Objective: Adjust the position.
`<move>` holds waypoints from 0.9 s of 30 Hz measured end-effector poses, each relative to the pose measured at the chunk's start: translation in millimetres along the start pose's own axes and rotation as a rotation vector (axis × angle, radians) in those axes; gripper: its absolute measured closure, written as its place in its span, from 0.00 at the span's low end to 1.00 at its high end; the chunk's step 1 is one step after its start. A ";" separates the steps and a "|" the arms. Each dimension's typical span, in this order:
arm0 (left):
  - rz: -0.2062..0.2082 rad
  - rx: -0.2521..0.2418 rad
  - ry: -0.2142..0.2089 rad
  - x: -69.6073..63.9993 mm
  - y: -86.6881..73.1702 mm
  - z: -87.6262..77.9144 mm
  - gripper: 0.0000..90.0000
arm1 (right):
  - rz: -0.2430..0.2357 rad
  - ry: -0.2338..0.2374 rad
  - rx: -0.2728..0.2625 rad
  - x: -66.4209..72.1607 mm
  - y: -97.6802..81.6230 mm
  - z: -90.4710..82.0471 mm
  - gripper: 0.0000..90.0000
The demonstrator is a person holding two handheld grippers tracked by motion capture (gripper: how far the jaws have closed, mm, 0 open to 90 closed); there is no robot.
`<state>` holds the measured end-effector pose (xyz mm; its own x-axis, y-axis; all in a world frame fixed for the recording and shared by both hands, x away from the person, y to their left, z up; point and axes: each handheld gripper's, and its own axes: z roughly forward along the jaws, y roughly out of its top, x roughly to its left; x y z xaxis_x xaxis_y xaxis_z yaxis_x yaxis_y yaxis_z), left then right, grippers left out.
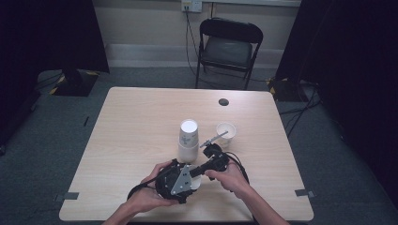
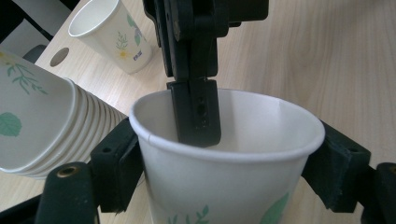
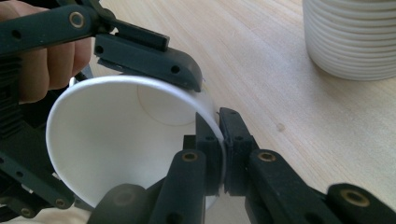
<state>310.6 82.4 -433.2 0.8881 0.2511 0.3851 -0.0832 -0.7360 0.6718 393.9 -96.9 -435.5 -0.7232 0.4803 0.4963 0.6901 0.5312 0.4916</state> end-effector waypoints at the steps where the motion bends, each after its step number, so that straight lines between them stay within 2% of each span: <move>1: 0.004 0.005 -0.003 0.5 0.7 0.0 0.25 | 0.001 0.000 0.001 -0.1 0.2 0.5 0.97; 9: -0.004 -0.007 -0.011 0.7 0.9 0.9 0.26 | 0.007 0.007 0.000 -1.4 -1.4 0.9 0.96; 11: -0.036 -0.030 -0.010 -0.7 0.0 1.2 0.27 | 0.008 0.009 -0.001 -1.6 -1.3 0.6 0.96; 13: -0.034 -0.024 -0.019 1.4 -0.9 -1.1 0.28 | 0.010 0.012 -0.007 -1.6 -1.7 0.9 0.96; 15: -0.060 -0.046 -0.015 1.9 -2.1 -0.6 0.29 | 0.013 0.014 -0.015 -1.7 -1.8 0.7 0.95; 16: -0.058 -0.036 -0.019 3.5 -1.8 -1.9 0.30 | 0.014 0.015 -0.017 -1.8 -1.7 0.7 0.95; 19: -0.078 -0.058 -0.011 3.5 -2.2 -0.8 0.30 | 0.015 0.021 -0.029 -2.8 -1.6 1.0 0.93; 24: -0.084 -0.057 -0.011 3.9 -2.1 -1.9 0.30 | 0.013 0.023 -0.043 -2.0 -2.4 1.0 0.90; 27: -0.106 -0.068 -0.010 4.0 -3.4 -1.0 0.31 | 0.011 0.023 -0.048 -1.7 -2.7 -0.2 0.89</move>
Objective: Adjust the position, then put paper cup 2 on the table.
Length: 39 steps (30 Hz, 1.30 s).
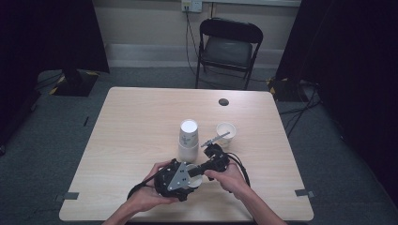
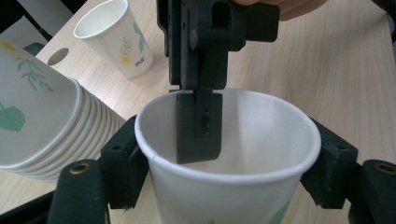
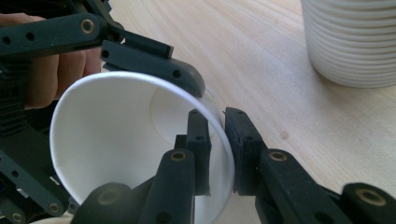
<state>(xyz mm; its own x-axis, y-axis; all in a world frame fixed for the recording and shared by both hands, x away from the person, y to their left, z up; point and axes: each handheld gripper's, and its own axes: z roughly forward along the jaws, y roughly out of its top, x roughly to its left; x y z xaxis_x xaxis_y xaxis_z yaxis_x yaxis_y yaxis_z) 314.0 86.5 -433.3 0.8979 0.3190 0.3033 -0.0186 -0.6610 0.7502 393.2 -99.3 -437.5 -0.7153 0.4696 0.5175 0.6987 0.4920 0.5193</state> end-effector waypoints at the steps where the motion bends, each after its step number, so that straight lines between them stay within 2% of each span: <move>1: -0.005 0.002 -0.006 0.8 -0.2 -0.3 0.31 | 0.000 0.000 -0.006 -0.1 -0.1 -0.6 0.89; 5: -0.026 -0.009 0.000 3.1 -2.1 -1.6 0.31 | -0.001 0.000 -0.019 -0.3 -0.6 -3.1 0.86; 10: -0.078 -0.035 0.007 6.8 -3.9 -3.2 0.31 | -0.001 -0.021 -0.037 -0.5 -2.5 -5.6 0.80; 12: -0.099 -0.046 0.010 8.3 -4.8 -3.6 0.32 | -0.004 -0.012 -0.044 -0.8 -4.0 -7.2 0.79; 22: -0.184 -0.112 0.041 15.2 -11.1 -6.5 0.32 | -0.028 -0.017 -0.155 -0.5 -8.4 -23.3 0.67; 28: -0.227 -0.129 0.050 19.2 -13.5 -8.5 0.32 | -0.051 -0.059 -0.214 0.6 -10.5 -31.6 0.56; 30: -0.232 -0.128 0.050 21.2 -14.2 -10.3 0.33 | -0.061 -0.063 -0.241 0.9 -10.9 -34.9 0.54; 32: -0.254 -0.141 0.054 22.4 -15.0 -11.4 0.33 | -0.065 -0.071 -0.266 1.3 -11.4 -38.2 0.51; 39: -0.302 -0.161 0.075 31.5 -21.1 -16.3 0.33 | -0.069 -0.080 -0.305 0.4 -12.4 -45.9 0.48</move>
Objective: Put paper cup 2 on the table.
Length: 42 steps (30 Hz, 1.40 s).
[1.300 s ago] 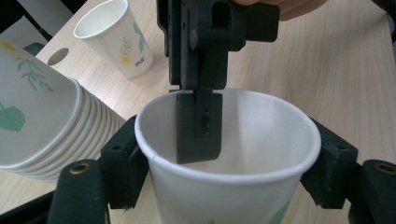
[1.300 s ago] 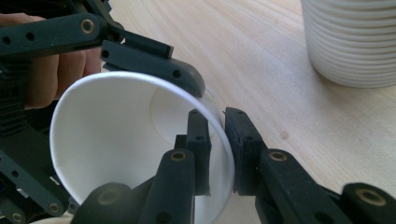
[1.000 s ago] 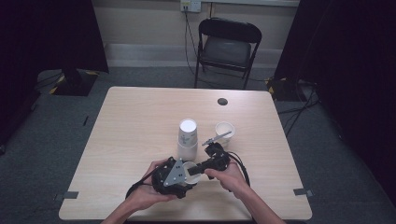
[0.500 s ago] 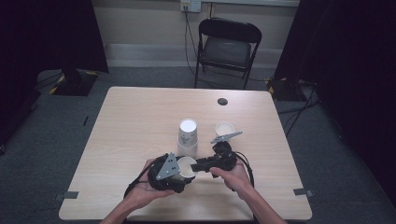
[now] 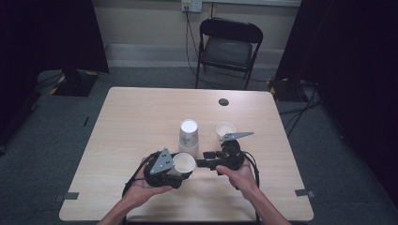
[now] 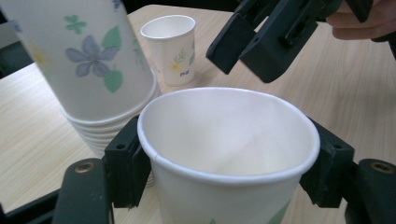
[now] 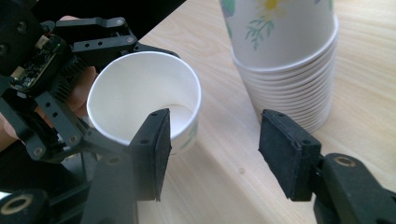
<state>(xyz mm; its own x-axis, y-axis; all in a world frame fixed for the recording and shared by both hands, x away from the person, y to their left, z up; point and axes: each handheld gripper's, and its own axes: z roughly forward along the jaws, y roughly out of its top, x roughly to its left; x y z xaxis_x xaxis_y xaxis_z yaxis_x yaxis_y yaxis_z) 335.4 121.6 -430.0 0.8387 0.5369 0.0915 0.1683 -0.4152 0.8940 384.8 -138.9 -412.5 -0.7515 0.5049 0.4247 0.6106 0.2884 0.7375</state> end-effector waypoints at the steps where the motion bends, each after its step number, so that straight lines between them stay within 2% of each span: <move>1: -0.013 -0.007 0.001 1.2 -0.5 -0.9 0.33 | 0.004 -0.006 -0.013 -0.9 0.5 -2.3 0.48; 4: -0.027 -0.026 0.009 4.2 -0.8 -3.3 0.33 | 0.003 -0.013 -0.023 -1.6 0.8 -4.7 0.46; 5: -0.052 -0.042 0.000 7.2 -0.9 -5.0 0.33 | 0.003 -0.014 -0.023 -1.6 0.5 -5.5 0.46; 14: -0.092 -0.052 0.012 18.1 -1.8 -12.4 0.33 | -0.006 -0.038 -0.033 -5.4 -5.0 -13.2 0.42; 17: -0.132 -0.048 0.033 25.8 -3.7 -15.8 0.33 | -0.014 -0.046 -0.028 -7.5 -6.6 -15.9 0.39; 21: -0.144 -0.061 0.075 35.1 -2.7 -23.2 0.33 | -0.015 -0.069 -0.033 -13.8 -13.7 -23.8 0.39; 22: -0.144 -0.061 0.075 35.1 -2.7 -23.2 0.33 | -0.015 -0.069 -0.033 -13.8 -13.7 -23.8 0.39; 23: -0.162 -0.076 0.097 39.5 -2.1 -26.7 0.33 | -0.015 -0.073 -0.030 -16.2 -17.0 -26.4 0.38; 25: -0.171 -0.078 0.110 43.1 -2.3 -28.9 0.33 | -0.013 -0.084 -0.025 -17.2 -20.9 -29.6 0.38; 27: -0.213 -0.092 0.112 49.1 -2.9 -31.2 0.34 | -0.010 -0.093 -0.024 -17.9 -24.2 -32.5 0.39; 33: -0.236 -0.102 0.176 61.7 -5.7 -39.4 0.33 | -0.008 -0.113 -0.018 -18.6 -31.5 -39.7 0.39; 37: -0.226 -0.092 0.200 65.6 -3.8 -42.7 0.33 | -0.006 -0.121 -0.009 -18.8 -37.2 -41.4 0.38; 42: -0.235 -0.108 0.227 71.0 -1.8 -45.5 0.33 | -0.003 -0.130 0.001 -18.9 -42.1 -43.8 0.38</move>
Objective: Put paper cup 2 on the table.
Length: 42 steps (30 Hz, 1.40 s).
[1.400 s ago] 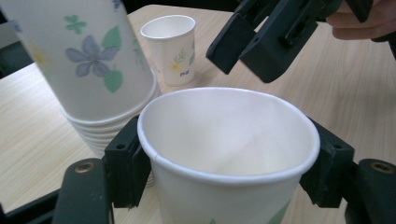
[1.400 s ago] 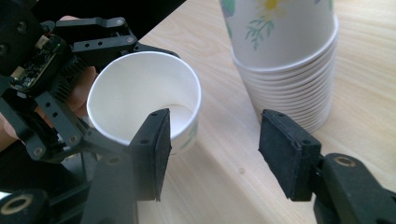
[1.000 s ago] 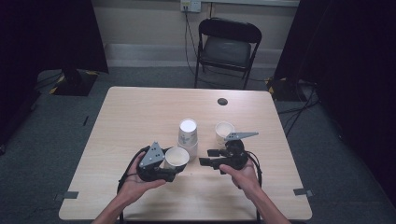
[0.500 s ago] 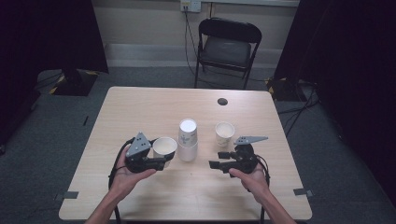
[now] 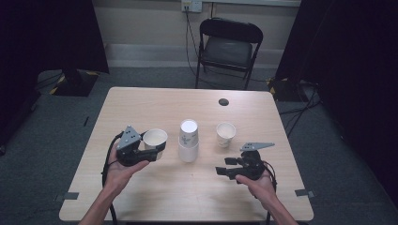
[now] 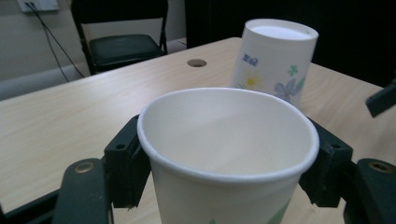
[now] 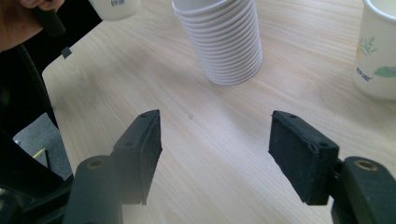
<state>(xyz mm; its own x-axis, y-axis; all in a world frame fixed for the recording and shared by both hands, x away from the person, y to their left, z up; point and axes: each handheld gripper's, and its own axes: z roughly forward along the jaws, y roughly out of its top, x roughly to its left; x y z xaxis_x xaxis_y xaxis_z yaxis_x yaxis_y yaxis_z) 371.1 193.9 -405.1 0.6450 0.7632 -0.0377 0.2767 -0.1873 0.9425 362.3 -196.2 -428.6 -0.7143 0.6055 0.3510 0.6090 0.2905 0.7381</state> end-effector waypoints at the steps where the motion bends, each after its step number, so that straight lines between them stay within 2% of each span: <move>1: -0.001 -0.005 0.010 3.2 0.5 0.9 0.33 | 0.005 -0.005 0.002 -1.2 -2.0 -1.6 0.38; 6: -0.006 -0.013 0.048 14.9 -0.9 6.9 0.32 | 0.018 -0.013 0.009 -5.7 -8.7 -3.3 0.38; 7: 0.005 -0.012 0.071 15.8 -1.7 8.1 0.32 | 0.020 -0.016 0.011 -6.0 -9.8 -3.4 0.38; 8: 0.045 -0.005 0.097 17.0 -2.4 9.6 0.31 | 0.021 -0.016 0.013 -6.1 -10.4 -3.4 0.38; 10: 0.044 -0.001 0.090 18.4 -3.3 11.3 0.31 | 0.024 -0.018 0.015 -6.6 -12.1 -3.2 0.38; 11: 0.024 -0.001 0.079 20.2 -3.9 13.1 0.31 | 0.025 -0.017 0.017 -7.2 -13.0 -3.0 0.38; 16: 0.003 -0.023 0.094 26.6 -5.1 18.4 0.31 | 0.035 -0.023 0.021 -9.0 -16.2 -2.7 0.38; 18: -0.022 -0.022 0.093 30.7 -6.3 20.4 0.30 | 0.038 -0.023 0.019 -9.7 -17.6 -2.5 0.38; 21: -0.027 -0.016 0.110 36.0 -8.6 23.3 0.30 | 0.039 -0.025 0.016 -10.0 -18.5 -2.6 0.37; 23: -0.017 0.018 0.126 38.6 -7.8 25.5 0.30 | 0.039 -0.026 0.017 -10.6 -18.4 -2.6 0.37; 26: -0.025 0.022 0.127 42.3 -4.3 26.2 0.30 | 0.037 -0.030 0.019 -10.9 -18.3 -2.4 0.36; 27: -0.020 0.016 0.135 45.7 -1.6 26.6 0.30 | 0.035 -0.035 0.013 -10.6 -18.8 -2.4 0.36; 28: -0.037 -0.003 0.144 49.9 0.6 28.4 0.30 | 0.033 -0.037 0.011 -10.4 -18.9 -2.8 0.35; 30: -0.037 0.003 0.152 55.0 1.8 31.2 0.30 | 0.027 -0.037 0.005 -10.7 -19.0 -3.6 0.33; 31: -0.049 0.000 0.152 56.9 1.1 32.9 0.30 | 0.030 -0.038 -0.002 -11.2 -18.9 -4.1 0.33; 34: -0.047 0.012 0.160 58.8 -1.4 37.4 0.30 | 0.032 -0.042 -0.007 -12.0 -19.0 -4.6 0.33; 35: -0.030 0.041 0.161 60.8 -4.6 42.8 0.30 | 0.035 -0.045 0.005 -12.8 -19.3 -3.7 0.33; 42: -0.047 0.040 0.171 68.4 -11.4 53.3 0.29 | 0.031 -0.049 0.014 -12.9 -20.0 -0.6 0.33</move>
<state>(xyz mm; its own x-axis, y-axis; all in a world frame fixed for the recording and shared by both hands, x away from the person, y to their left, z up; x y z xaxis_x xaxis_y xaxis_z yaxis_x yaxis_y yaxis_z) 450.0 215.3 -436.1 0.5011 0.8651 -0.0215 0.3340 -0.1704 0.9270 359.2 -210.3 -447.5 -0.6775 0.6498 0.3447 0.6356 0.2813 0.7190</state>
